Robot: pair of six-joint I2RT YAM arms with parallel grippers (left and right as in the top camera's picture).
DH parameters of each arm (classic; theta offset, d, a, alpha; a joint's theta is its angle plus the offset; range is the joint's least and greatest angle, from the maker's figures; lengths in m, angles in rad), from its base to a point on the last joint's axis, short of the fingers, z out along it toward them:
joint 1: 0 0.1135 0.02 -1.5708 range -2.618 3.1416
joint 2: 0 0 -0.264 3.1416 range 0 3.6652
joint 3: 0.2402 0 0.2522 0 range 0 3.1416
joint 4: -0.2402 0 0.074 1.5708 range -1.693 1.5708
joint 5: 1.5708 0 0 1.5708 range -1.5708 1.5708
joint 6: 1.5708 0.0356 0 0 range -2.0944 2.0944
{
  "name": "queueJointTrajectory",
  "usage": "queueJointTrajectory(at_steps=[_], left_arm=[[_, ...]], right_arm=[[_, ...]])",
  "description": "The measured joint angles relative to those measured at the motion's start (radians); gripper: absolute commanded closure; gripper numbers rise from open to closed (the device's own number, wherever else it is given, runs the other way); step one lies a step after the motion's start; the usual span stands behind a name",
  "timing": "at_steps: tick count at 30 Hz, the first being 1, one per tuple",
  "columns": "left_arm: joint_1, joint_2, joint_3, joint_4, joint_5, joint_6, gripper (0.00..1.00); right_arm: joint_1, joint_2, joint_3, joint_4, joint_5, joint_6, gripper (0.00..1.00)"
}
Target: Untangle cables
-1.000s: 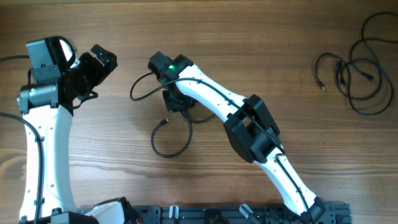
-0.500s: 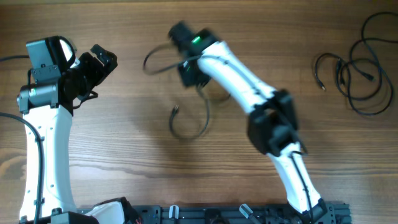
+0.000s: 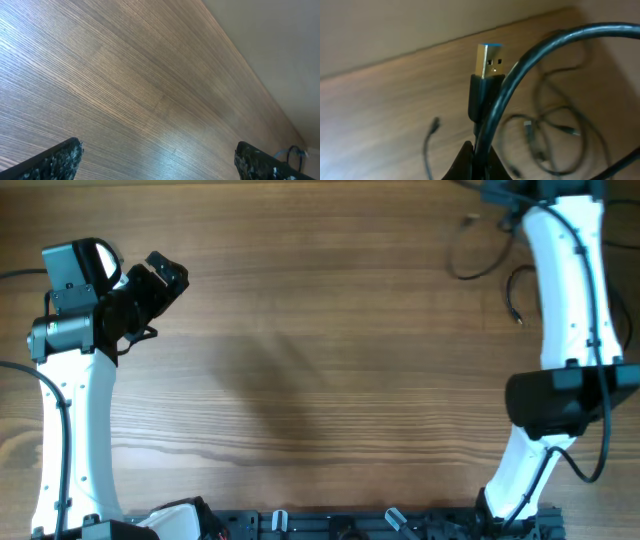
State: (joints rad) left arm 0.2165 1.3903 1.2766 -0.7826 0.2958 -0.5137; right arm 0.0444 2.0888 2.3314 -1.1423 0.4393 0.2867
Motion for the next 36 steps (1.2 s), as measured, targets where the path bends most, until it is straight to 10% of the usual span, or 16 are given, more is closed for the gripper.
queueJointTrajectory(at_steps=[20,23,36], left_arm=[[0.000,0.000,0.000,0.000,0.000,0.000,0.00],[0.000,0.000,0.000,0.000,0.000,0.000,0.00],[0.000,0.000,0.000,0.000,0.000,0.000,0.00]], right_arm=[[-0.285,0.060,-0.052,-0.073,0.093,0.325,0.95],[-0.302,0.060,-0.051,-0.078,0.089,0.351,0.00],[-0.308,0.060,-0.051,-0.201,-0.043,0.321,0.00]])
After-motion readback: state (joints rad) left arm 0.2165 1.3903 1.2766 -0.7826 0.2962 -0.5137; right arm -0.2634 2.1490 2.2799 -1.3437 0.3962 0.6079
